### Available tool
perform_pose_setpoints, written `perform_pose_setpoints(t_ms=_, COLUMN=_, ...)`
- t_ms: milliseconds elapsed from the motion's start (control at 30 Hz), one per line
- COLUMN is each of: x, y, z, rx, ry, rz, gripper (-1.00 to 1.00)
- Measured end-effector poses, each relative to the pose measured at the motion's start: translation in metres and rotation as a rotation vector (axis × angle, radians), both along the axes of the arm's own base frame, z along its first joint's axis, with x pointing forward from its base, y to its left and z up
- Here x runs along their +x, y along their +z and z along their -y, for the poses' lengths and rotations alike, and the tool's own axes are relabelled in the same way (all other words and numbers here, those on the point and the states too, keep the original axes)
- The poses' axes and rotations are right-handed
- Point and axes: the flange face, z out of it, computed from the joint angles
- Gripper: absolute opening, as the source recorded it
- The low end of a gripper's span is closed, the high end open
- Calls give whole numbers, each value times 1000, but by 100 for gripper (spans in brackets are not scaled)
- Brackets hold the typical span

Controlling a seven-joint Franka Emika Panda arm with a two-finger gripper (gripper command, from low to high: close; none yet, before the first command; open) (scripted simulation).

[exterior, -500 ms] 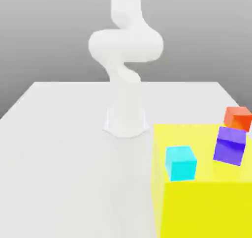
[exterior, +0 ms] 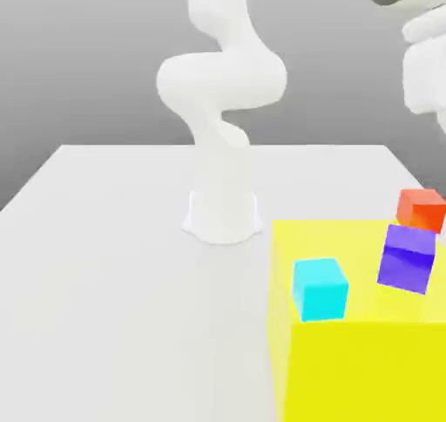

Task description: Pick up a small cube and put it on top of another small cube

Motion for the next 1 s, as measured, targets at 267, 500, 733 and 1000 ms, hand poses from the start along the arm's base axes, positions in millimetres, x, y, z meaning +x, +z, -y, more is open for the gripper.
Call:
perform_pose_setpoints(t_ms=267, x=-97, y=-141, z=-31, rx=-107, ry=-48, rz=-166, gripper=0)
perform_pose_setpoints(t_ms=500, x=-120, y=-208, z=21, rx=-95, ry=-303, rz=-227, gripper=0)
perform_pose_setpoints(t_ms=733, x=-119, y=-264, z=23, rx=-82, ry=-323, rz=-228, gripper=0)
perform_pose_setpoints(t_ms=1000, x=-119, y=-269, z=23, rx=-81, ry=-322, rz=-227, gripper=-100)
